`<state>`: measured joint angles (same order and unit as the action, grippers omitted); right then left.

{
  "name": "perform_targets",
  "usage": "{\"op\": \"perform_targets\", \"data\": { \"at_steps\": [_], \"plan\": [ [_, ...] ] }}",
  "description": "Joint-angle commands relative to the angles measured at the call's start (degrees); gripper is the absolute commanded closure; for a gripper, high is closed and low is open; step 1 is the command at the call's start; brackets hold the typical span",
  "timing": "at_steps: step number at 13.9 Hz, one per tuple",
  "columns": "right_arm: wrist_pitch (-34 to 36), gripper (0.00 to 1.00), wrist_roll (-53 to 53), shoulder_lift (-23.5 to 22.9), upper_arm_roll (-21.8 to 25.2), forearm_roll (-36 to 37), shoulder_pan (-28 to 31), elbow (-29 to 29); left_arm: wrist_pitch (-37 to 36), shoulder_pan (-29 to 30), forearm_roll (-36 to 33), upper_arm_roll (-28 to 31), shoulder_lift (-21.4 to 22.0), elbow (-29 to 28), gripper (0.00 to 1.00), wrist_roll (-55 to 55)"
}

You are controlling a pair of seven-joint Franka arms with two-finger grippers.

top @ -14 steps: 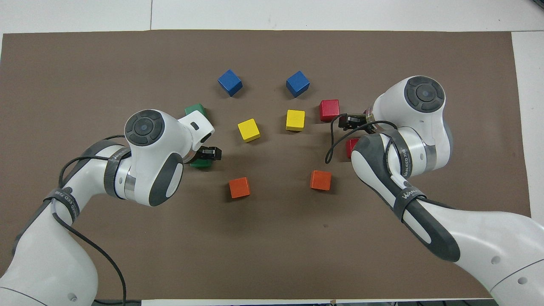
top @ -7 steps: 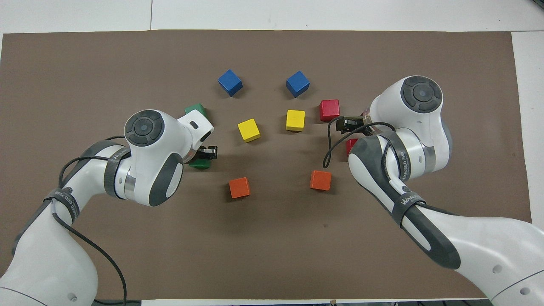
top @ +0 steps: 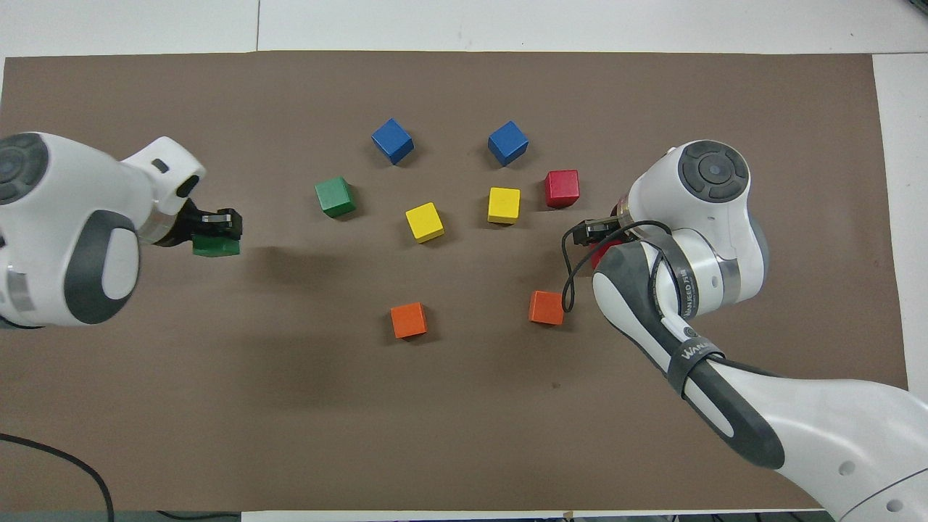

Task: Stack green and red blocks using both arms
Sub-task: 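Set the green block down with the left gripper while the right gripper sets red down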

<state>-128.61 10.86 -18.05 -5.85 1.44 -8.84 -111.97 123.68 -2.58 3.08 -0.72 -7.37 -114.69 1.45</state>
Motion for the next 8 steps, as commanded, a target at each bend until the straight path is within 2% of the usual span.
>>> {"op": "perform_targets", "data": {
  "at_steps": [1,4,8],
  "plan": [
    [-0.2,0.00,-1.0,2.2,-0.2,0.4,0.5,-3.4,0.8,9.0,0.4,-0.6,0.5,-1.7,1.00,-11.0],
    [-1.4,0.00,-0.5,3.1,-0.2,0.3,0.6,-5.9,4.6,14.5,0.4,-0.5,-0.7,-3.2,1.00,-18.1],
    [-2.0,0.00,0.2,3.7,-0.2,0.4,0.6,-7.8,8.7,15.5,0.2,-0.4,-3.1,-5.7,1.00,-22.3]
  ]
}}
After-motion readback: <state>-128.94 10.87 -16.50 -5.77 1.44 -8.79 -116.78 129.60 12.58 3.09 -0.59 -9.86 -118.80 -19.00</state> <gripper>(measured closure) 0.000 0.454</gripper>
